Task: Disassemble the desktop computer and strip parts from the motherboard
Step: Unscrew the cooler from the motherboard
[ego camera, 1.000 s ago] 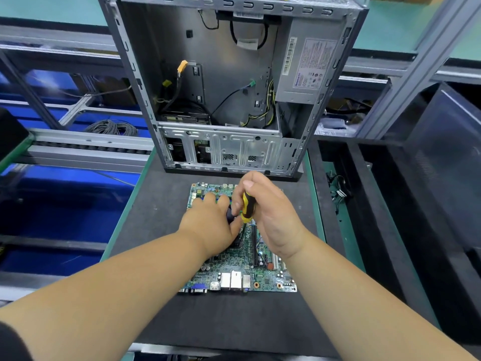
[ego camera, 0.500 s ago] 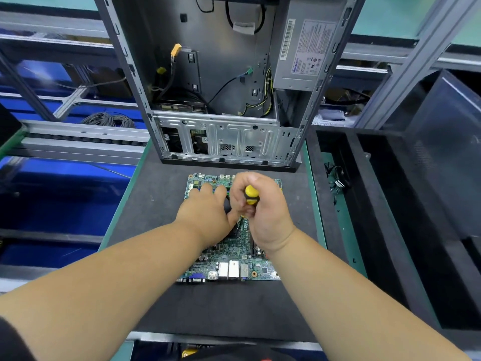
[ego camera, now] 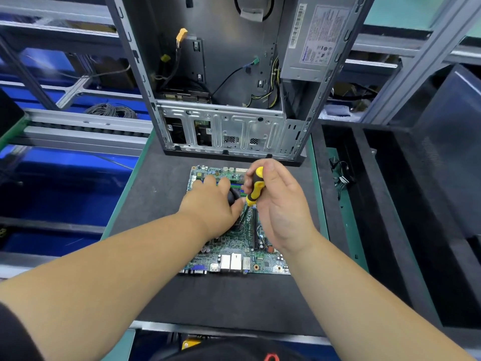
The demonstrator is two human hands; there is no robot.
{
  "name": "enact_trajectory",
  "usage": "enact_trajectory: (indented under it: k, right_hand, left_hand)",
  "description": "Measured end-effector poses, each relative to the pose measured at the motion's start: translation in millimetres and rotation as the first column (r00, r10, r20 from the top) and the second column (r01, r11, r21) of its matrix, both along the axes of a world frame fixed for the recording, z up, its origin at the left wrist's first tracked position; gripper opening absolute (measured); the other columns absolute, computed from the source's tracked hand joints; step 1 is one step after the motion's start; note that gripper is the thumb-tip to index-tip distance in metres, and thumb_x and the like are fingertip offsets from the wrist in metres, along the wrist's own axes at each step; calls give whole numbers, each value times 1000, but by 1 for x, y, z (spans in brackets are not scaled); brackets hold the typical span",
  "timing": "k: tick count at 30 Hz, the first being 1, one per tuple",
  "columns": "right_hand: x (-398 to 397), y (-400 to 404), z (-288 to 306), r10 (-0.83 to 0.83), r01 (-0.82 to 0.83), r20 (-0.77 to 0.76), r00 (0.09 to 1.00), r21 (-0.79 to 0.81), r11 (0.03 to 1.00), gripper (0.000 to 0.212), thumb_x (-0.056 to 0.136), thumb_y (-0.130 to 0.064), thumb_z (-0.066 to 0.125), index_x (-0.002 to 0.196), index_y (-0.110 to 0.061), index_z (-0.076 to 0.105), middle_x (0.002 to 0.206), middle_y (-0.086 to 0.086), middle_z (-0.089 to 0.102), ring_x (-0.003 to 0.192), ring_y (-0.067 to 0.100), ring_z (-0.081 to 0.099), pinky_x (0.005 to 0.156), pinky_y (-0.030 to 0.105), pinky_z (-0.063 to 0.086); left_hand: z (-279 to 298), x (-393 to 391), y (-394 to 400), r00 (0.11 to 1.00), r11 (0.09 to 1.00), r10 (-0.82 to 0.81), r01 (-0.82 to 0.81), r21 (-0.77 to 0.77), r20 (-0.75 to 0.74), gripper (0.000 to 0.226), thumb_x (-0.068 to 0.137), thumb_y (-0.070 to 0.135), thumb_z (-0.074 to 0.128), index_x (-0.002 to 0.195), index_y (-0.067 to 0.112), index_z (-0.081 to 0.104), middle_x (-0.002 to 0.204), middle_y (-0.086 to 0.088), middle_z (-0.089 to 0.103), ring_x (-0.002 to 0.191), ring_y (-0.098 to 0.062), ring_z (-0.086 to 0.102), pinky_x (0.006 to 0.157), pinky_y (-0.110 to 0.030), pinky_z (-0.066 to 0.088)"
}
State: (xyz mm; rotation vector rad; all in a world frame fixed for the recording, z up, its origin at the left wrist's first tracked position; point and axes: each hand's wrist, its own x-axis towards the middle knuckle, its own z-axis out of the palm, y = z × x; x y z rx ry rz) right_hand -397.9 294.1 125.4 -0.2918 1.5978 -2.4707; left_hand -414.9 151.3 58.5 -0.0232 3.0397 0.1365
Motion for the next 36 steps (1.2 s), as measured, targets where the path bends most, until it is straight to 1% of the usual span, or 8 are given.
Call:
enact_trajectory:
  k: [7,11,14,18,25,29,31,36]
  right_hand:
    - [-25,-6,7,297,-296,-10,955,52,954,42,92,-24,34,53,-15,47,44,-2,28,44,14,21,46,28,15]
    - [-31,0,8,409,-406,-11,912,97,909,27,83,-22,38,60,-13,47,46,-1,29,46,14,21,48,32,13]
    - [-20,5,5,356,-349,-27,934,139,927,15,90,-19,42,79,-10,47,60,5,46,57,18,41,55,32,29]
    - [-10,7,2,204,-195,-41,978,165,967,24,95,-25,50,88,-2,52,78,5,59,78,23,52,74,32,41]
    - [-14,-9,-2,165,-165,3,986,45,985,34,97,-29,32,76,-6,46,53,0,35,51,14,29,52,25,26]
    - [-30,-9,4,304,-304,-2,953,34,952,34,92,-28,29,66,-10,40,43,-4,25,43,9,16,44,24,13]
    - [-29,-6,4,339,-337,-27,940,63,939,26,89,-24,32,69,-9,40,45,-3,27,44,10,18,46,26,14]
    - [-17,7,1,220,-215,-20,975,144,966,22,93,-26,49,86,-5,52,71,0,58,68,18,51,64,23,42]
  left_hand:
    - [3,1,1,1000,1000,-10,10,-11,4,56,90,60,33,127,18,37,119,-13,43,106,-35,45,80,-41,43]
    - [3,-1,0,1000,999,-19,20,-36,25,62,87,62,22,129,18,37,119,-14,43,104,-35,45,82,-42,43]
    - [0,-4,-1,997,993,-58,62,-104,46,72,81,63,7,130,19,38,120,-13,42,101,-34,43,82,-42,42]
    - [-1,-7,-3,989,982,-126,136,-134,82,89,69,63,-11,127,19,41,126,-12,43,104,-34,42,86,-45,44]
    - [5,0,2,998,998,-21,24,-56,65,59,89,60,26,130,19,36,120,-15,41,103,-35,43,81,-42,42]
    - [7,2,3,999,1000,3,-3,-9,50,58,90,59,31,131,17,34,122,-15,40,108,-36,42,83,-43,44]
    - [8,1,4,998,1000,-5,6,-23,55,59,91,59,29,132,17,34,121,-15,40,107,-35,42,83,-43,43]
    - [1,-2,2,999,996,-29,33,-84,46,61,89,63,23,132,21,36,119,-14,41,101,-35,42,81,-42,42]
